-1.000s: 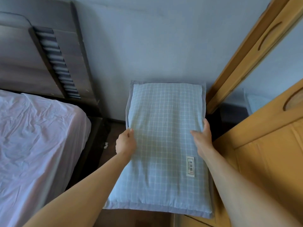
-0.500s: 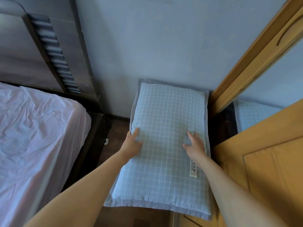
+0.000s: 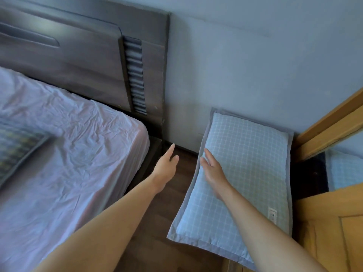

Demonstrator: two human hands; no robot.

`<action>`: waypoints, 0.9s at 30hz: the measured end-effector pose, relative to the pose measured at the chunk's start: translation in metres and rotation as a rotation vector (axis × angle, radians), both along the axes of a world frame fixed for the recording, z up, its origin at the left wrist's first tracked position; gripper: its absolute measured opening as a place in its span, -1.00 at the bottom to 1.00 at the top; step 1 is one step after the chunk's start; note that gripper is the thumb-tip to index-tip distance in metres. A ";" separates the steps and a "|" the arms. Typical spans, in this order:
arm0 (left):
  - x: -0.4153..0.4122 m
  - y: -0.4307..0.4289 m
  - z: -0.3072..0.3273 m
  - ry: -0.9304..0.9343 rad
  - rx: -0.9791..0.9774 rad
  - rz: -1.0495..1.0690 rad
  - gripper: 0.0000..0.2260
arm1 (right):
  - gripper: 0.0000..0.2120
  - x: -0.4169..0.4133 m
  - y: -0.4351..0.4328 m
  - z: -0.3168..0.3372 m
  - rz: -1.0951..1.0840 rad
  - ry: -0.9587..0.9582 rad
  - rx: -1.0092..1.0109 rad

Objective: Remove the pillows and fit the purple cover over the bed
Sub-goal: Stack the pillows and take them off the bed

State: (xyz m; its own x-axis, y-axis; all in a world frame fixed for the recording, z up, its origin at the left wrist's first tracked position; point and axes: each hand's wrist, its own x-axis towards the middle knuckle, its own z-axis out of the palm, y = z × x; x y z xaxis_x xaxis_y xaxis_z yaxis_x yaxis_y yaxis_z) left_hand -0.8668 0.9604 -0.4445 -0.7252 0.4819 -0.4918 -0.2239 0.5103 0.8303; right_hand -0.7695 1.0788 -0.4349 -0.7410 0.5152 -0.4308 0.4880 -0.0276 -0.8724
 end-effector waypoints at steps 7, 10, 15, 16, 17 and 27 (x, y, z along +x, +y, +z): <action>-0.061 -0.125 0.006 0.092 0.055 0.169 -0.57 | -0.56 -0.076 -0.102 -0.002 0.118 -0.003 -0.051; -0.086 -0.181 0.004 0.053 0.053 0.268 -0.58 | -0.55 -0.107 -0.150 0.000 0.184 0.003 -0.085; -0.124 -0.271 0.007 0.028 0.084 0.384 -0.57 | -0.51 -0.161 -0.231 0.004 0.301 0.010 -0.146; -0.132 -0.291 0.008 0.025 0.083 0.408 -0.57 | -0.51 -0.173 -0.250 0.006 0.323 0.006 -0.148; -0.141 -0.312 0.009 0.027 0.081 0.433 -0.57 | -0.51 -0.186 -0.269 0.007 0.341 0.003 -0.155; -0.211 -0.473 0.006 0.038 0.117 0.637 -0.57 | -0.52 -0.288 -0.408 0.010 0.497 0.017 -0.079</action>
